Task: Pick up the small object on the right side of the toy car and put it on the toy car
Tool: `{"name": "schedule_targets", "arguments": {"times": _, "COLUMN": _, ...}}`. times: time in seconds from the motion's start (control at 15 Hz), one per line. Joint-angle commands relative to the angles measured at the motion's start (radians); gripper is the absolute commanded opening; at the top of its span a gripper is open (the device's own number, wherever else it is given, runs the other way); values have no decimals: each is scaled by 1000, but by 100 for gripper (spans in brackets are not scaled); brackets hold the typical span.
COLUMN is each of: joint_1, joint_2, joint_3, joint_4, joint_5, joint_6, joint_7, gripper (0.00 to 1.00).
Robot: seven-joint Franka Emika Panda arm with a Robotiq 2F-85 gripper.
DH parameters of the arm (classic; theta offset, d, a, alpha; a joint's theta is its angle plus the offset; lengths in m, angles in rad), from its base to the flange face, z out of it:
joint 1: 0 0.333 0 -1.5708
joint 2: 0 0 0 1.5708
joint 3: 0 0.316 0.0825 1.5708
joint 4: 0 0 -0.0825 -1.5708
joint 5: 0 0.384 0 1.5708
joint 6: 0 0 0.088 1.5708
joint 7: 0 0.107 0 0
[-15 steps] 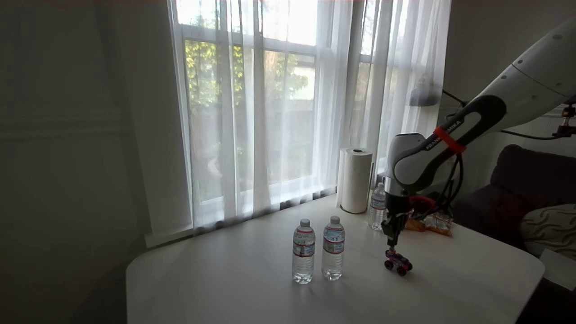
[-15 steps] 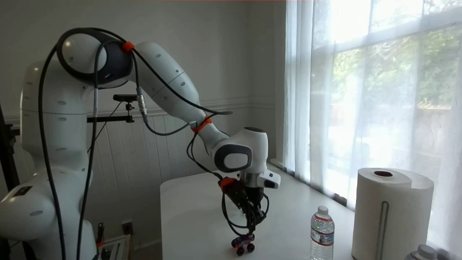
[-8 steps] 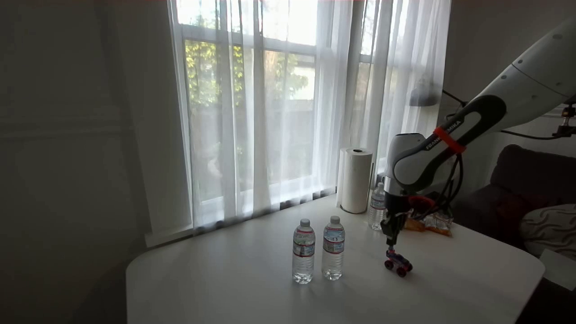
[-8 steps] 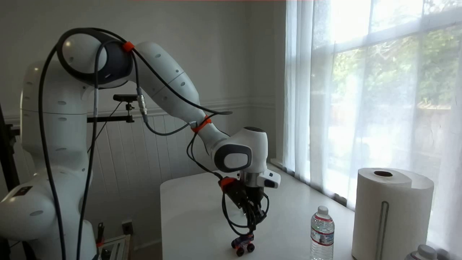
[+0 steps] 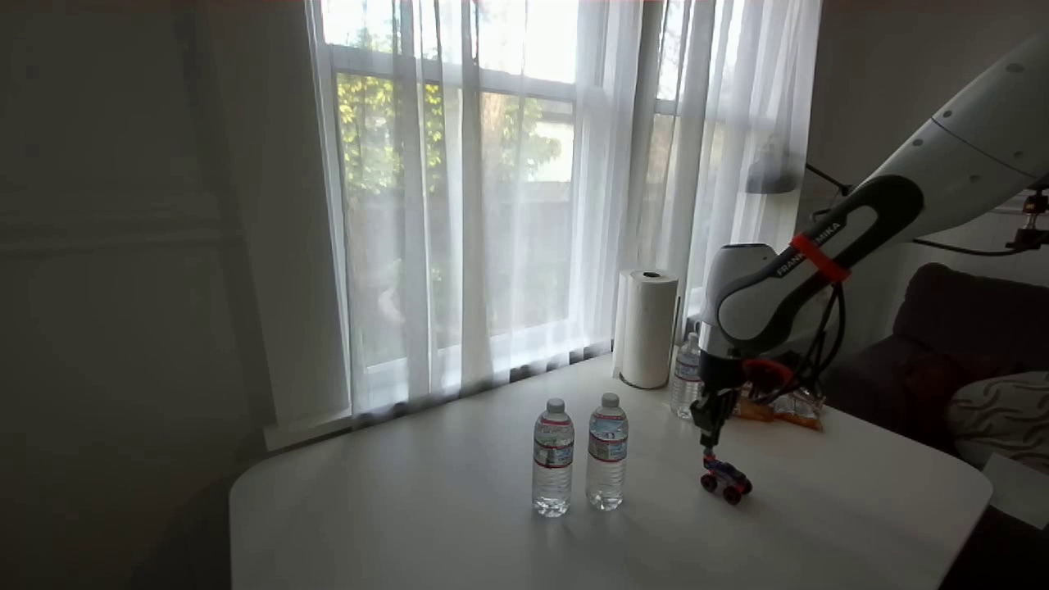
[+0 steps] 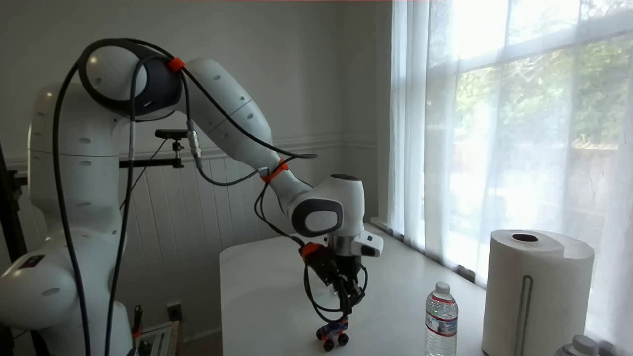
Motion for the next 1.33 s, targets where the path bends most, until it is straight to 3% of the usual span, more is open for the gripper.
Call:
{"name": "schedule_targets", "arguments": {"times": 0.0, "joint_1": 14, "joint_2": -36, "joint_3": -6, "joint_4": -38, "joint_5": -27, "joint_6": 26, "joint_7": 42, "gripper": 3}}
{"name": "schedule_targets", "arguments": {"times": 1.27, "joint_1": 15, "joint_2": -80, "joint_3": -8, "joint_4": -88, "joint_5": -74, "joint_6": 25, "joint_7": 78, "gripper": 3}}
